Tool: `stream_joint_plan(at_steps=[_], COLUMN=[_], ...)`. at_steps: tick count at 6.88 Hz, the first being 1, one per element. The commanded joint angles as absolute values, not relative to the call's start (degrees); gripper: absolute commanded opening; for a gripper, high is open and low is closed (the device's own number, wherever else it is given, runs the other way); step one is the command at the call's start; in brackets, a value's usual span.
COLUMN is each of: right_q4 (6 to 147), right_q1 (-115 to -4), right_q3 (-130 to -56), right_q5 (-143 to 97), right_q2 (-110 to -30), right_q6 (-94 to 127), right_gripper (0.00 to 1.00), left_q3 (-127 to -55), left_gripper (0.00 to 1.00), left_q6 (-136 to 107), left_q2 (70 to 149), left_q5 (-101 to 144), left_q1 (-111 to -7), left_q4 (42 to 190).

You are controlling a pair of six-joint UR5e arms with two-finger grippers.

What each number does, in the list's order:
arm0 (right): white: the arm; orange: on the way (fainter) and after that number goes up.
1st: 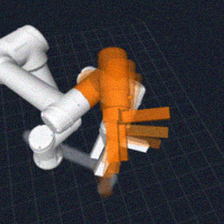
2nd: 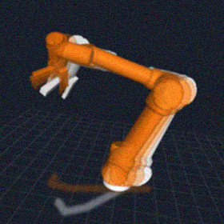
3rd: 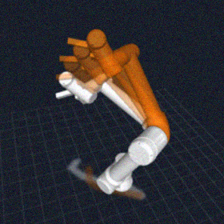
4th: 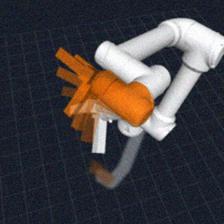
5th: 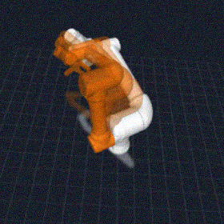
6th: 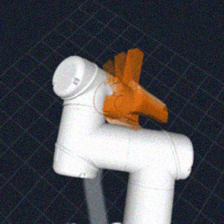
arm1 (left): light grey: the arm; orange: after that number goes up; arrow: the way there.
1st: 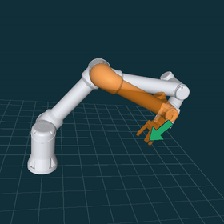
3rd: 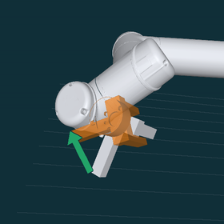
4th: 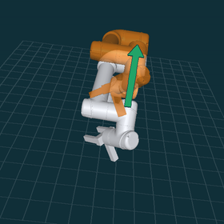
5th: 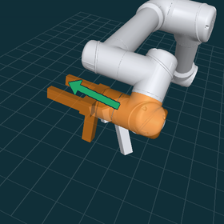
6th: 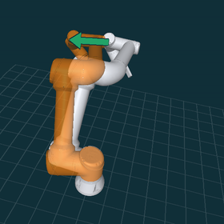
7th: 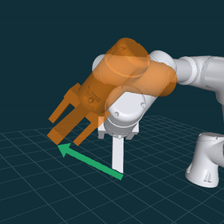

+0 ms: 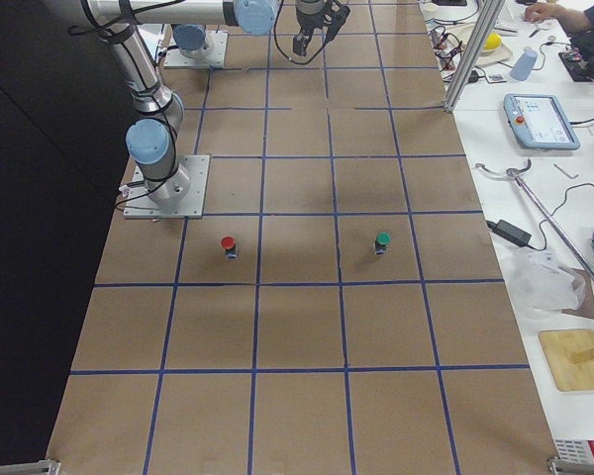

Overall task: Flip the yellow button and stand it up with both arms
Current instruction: 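Lift the button with the left gripper while the right gripper rotates toward it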

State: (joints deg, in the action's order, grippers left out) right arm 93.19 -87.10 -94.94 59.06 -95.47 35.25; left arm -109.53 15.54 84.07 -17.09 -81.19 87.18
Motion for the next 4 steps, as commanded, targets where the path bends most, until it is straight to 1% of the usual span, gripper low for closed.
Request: stream_joint_plan(at_steps=[1,3,4], right_q4=[96.1,97.0,99.0], right_q1=[-86.4,-86.0,-86.0], right_q3=[-95.0,-94.9,-95.1], right_q5=[50.9,44.9,40.9], right_q2=[-95.5,-95.5,-95.9], right_q6=[49.8,54.5,60.8], right_gripper=[1.0,1.0,1.0], left_q3=[-110.3,-112.0,-112.7], left_gripper=[0.15,0.15,0.15], left_q6=[12.1,12.3,12.5], left_q2=[83.8,82.9,83.0], left_q5=[-8.5,-4.1,-2.9], left_q1=[-83.0,-83.1,-83.1], left_q4=[87.2,87.2,87.0])
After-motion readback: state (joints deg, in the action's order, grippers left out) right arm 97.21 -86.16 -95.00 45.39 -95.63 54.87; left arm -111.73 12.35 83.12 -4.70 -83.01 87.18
